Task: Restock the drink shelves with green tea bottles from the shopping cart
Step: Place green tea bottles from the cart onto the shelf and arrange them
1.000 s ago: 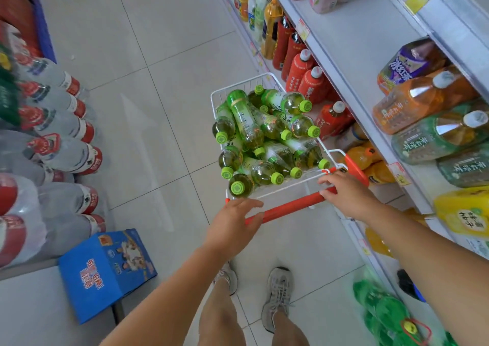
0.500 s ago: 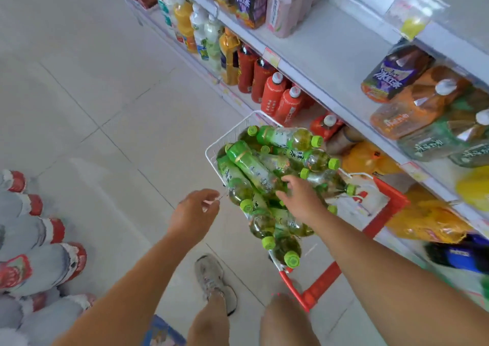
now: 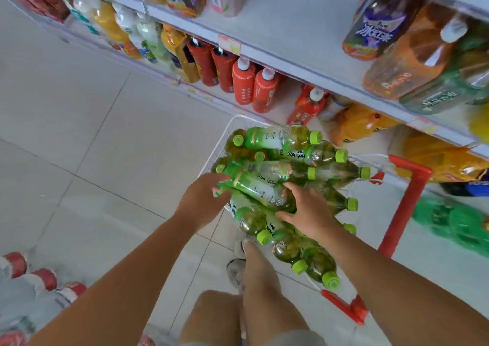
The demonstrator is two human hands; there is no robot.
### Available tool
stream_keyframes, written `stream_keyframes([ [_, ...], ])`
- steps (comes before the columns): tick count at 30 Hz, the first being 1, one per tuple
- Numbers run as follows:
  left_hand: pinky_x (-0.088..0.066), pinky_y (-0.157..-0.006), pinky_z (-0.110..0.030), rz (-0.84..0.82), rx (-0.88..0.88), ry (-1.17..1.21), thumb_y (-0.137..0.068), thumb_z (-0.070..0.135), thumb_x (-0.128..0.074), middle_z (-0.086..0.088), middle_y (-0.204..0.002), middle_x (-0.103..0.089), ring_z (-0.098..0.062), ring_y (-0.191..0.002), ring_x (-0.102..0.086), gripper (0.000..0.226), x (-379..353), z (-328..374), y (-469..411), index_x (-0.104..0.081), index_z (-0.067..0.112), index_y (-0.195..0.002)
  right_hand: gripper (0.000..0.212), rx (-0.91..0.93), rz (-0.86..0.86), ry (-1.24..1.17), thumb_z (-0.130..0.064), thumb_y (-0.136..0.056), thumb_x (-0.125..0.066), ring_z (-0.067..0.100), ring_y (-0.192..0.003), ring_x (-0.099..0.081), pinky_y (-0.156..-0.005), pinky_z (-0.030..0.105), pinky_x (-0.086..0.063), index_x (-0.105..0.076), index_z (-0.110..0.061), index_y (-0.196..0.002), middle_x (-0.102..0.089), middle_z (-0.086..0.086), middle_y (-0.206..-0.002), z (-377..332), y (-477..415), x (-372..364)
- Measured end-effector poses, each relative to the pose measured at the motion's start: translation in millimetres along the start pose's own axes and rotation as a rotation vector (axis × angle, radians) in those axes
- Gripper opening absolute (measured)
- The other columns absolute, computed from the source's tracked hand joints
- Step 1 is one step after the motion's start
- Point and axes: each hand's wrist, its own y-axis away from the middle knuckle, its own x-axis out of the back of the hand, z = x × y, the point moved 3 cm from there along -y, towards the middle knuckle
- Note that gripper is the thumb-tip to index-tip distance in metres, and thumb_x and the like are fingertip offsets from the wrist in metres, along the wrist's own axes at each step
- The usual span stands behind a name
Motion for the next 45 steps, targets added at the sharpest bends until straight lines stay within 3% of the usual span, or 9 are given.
stream_keyframes([
  [10, -0.026, -0.107, -0.025, -0.297, -0.263, -0.303, -0.091, 0.033, -0.066, 0.005, -0.146, -0.047, -0.015, -0.134, -0.038, 0.053, 9, 38, -62, -0.048, 0.03, -0.141, 0.081, -0.077, -0.013, -0.091, -0.064, -0.066, -0.068, 0.019, -0.12, -0.037, -0.099, 0.032, -0.031, -0.045, -0.025, -0.133, -0.049, -0.004, -0.123, -16, -7, 10],
  [16, -0.024, -0.104, -0.023, -0.465, -0.347, -0.375, -0.087, 0.035, -0.071, 0.006, -0.148, -0.043, -0.014, -0.136, -0.036, 0.062, 12, 43, -83, -0.045, 0.03, -0.143, 0.078, -0.149, -0.062, -0.393, -0.037, -0.068, -0.079, 0.015, -0.116, -0.045, -0.088, 0.03, -0.042, -0.039, -0.031, -0.135, -0.039, -0.001, -0.134, -34, -5, 30],
  [22, -0.024, -0.109, -0.026, -0.701, -0.437, -0.484, -0.08, 0.031, -0.079, 0.007, -0.154, -0.037, -0.016, -0.14, -0.034, 0.082, 29, 53, -101, -0.036, 0.03, -0.15, 0.07, -0.108, 0.036, -0.501, -0.024, -0.068, -0.081, -0.001, -0.111, -0.044, -0.079, 0.012, -0.034, -0.046, -0.04, -0.127, -0.045, -0.02, -0.131, -66, 4, 64],
  [27, -0.037, -0.094, -0.024, -0.922, -0.413, -0.624, -0.07, 0.039, -0.085, 0.014, -0.127, -0.055, -0.013, -0.116, -0.054, 0.097, 47, 62, -123, -0.028, 0.044, -0.149, 0.072, -0.125, 0.063, -0.641, -0.021, -0.066, -0.084, -0.018, -0.103, -0.042, -0.078, -0.002, -0.03, -0.049, -0.05, -0.121, -0.042, -0.036, -0.119, -91, 4, 83],
  [31, -0.042, -0.082, -0.027, -0.753, -0.466, -0.686, -0.067, 0.037, -0.085, 0.011, -0.106, -0.061, -0.016, -0.101, -0.06, 0.076, 58, 58, -138, -0.047, 0.036, -0.133, 0.075, -0.181, 0.077, -0.86, -0.027, -0.07, -0.083, -0.005, -0.11, -0.047, -0.082, 0.009, -0.036, -0.044, -0.047, -0.131, -0.046, -0.025, -0.124, -106, -8, 80],
  [35, -0.044, -0.061, -0.022, -0.585, -0.287, -0.406, -0.069, 0.031, -0.084, 0.007, -0.093, -0.066, -0.011, -0.08, -0.064, 0.048, 72, 38, -144, -0.054, 0.032, -0.107, 0.054, -0.655, 0.462, -1.119, -0.052, -0.079, -0.069, 0.013, -0.094, -0.063, -0.078, 0.033, -0.053, -0.048, -0.03, -0.123, -0.058, -0.009, -0.112, -72, -18, 70],
  [38, -0.044, -0.055, -0.017, -0.431, -0.217, -0.2, -0.071, 0.025, -0.084, 0.004, -0.092, -0.066, -0.011, -0.08, -0.064, 0.046, 77, 37, -144, -0.055, 0.026, -0.107, 0.07, -0.834, 0.437, -1.207, -0.072, -0.062, -0.066, 0.027, -0.097, -0.065, -0.084, 0.05, -0.055, -0.056, -0.016, -0.103, -0.059, 0.0, -0.099, -61, -41, 56],
  [41, -0.043, -0.046, -0.008, -0.339, -0.182, -0.081, -0.073, 0.02, -0.083, 0.002, -0.092, -0.065, -0.007, -0.076, -0.061, 0.045, 74, 45, -139, -0.055, 0.021, -0.108, 0.125, -0.851, 0.373, -1.378, -0.081, -0.039, -0.066, 0.03, -0.11, -0.061, -0.092, 0.045, -0.053, -0.043, -0.005, -0.137, -0.059, 0.007, -0.122, -67, -73, 47],
  [45, -0.047, -0.056, -0.015, -0.283, -0.198, -0.032, -0.073, 0.021, -0.083, 0.005, -0.091, -0.065, -0.008, -0.078, -0.063, 0.046, 73, 54, -134, -0.053, 0.022, -0.108, 0.109, -0.957, 0.461, -1.484, -0.058, -0.072, -0.073, 0.03, -0.113, -0.054, -0.082, 0.031, -0.041, -0.017, 0.002, -0.144, -0.052, 0.012, -0.126, -81, -99, 42],
])
